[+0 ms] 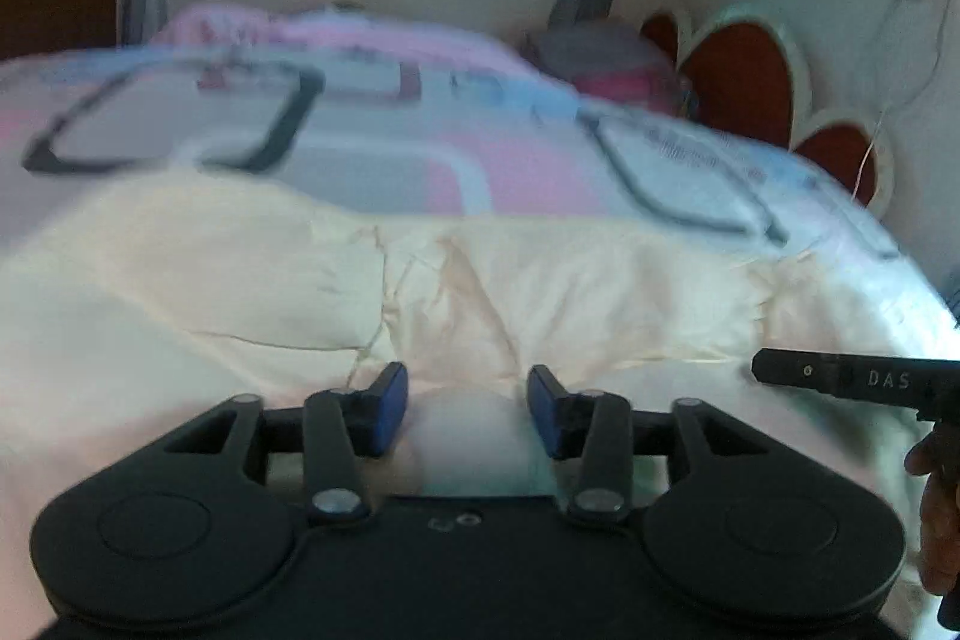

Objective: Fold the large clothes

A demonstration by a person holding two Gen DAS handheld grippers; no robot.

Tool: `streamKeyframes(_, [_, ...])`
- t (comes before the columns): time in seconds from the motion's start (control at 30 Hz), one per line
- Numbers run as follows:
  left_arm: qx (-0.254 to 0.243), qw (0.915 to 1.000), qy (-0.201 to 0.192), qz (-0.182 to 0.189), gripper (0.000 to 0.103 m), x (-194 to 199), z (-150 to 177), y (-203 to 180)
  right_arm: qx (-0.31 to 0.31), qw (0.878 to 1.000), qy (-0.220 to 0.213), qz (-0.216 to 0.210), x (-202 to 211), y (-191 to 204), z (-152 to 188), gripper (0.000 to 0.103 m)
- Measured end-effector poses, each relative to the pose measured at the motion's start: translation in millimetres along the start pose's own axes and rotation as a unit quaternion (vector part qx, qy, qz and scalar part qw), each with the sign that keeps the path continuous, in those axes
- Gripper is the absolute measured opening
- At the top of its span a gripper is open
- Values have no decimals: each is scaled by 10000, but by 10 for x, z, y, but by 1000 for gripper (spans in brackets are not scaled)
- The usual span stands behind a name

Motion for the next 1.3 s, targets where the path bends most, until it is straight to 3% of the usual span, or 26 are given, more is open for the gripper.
streamKeyframes(0.1, [-15,9989,-437,178,53,462,31,-190,44,9995,-162,-252,394,172,83,20])
streamKeyframes(0.17, [-81,9989,-384,265,53,590,166,-349,177,9994,-98,-289,517,279,226,20])
streamKeyframes(0.37, [-348,9994,14,54,54,409,537,-566,600,9976,329,-91,306,373,566,20])
streamKeyframes(0.53, [-453,9986,229,-158,54,328,575,-520,820,9955,478,49,210,365,629,20])
streamKeyframes(0.57, [-394,9988,228,-185,56,394,561,-504,824,9956,450,54,298,364,618,20])
streamKeyframes(0.6, [-315,9992,150,-205,70,487,547,-475,779,9964,324,35,415,347,601,21])
streamKeyframes(0.63, [-229,9994,-18,-259,81,624,543,-415,719,9973,172,-19,543,319,588,31])
streamKeyframes(0.67, [-125,9989,-228,-398,92,792,557,-319,640,9979,61,-36,678,284,607,58])
streamKeyframes(0.73, [96,9972,-440,-592,85,1069,638,-106,614,9979,-80,-205,883,283,673,60])
streamKeyframes(0.8, [458,9932,-505,-942,72,1359,794,196,623,9976,-123,-292,1019,290,759,53])
streamKeyframes(0.83, [674,9897,-554,-1137,69,1505,886,362,589,9976,-141,-349,1055,294,786,36])
streamKeyframes(0.87, [904,9853,-602,-1318,65,1647,977,529,514,9978,-149,-389,1077,300,807,25])
streamKeyframes(0.9, [1100,9811,-652,-1454,59,1760,1049,669,425,9981,-140,-433,1078,323,817,23])
streamKeyframes(0.97, [1512,9729,-629,-1629,59,1900,1178,901,341,9980,-133,-514,1076,382,829,16])
streamKeyframes(1.07, [2361,9602,-482,-1410,59,1883,1324,1107,414,9973,-53,-612,1029,544,830,16])
streamKeyframes(1.17, [3117,9454,-437,-848,60,1759,1410,1183,485,9967,17,-656,947,686,852,16])
streamKeyframes(1.23, [3377,9388,-510,-458,60,1656,1373,1197,489,9967,109,-645,869,737,871,16])
streamKeyframes(1.3, [3456,9361,-513,-401,61,1553,1365,1204,486,9966,152,-645,811,788,881,16])
Point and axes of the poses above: each gripper's, at about its wrist camera, not at the fingertips, and x roughly against the way its jaws point, y to its left, z to its underside, the point moved 9 cm from there along -x, roughly the way its jaws point, and after that the axes turned 1 degree about -x, right-handed, at the moved point
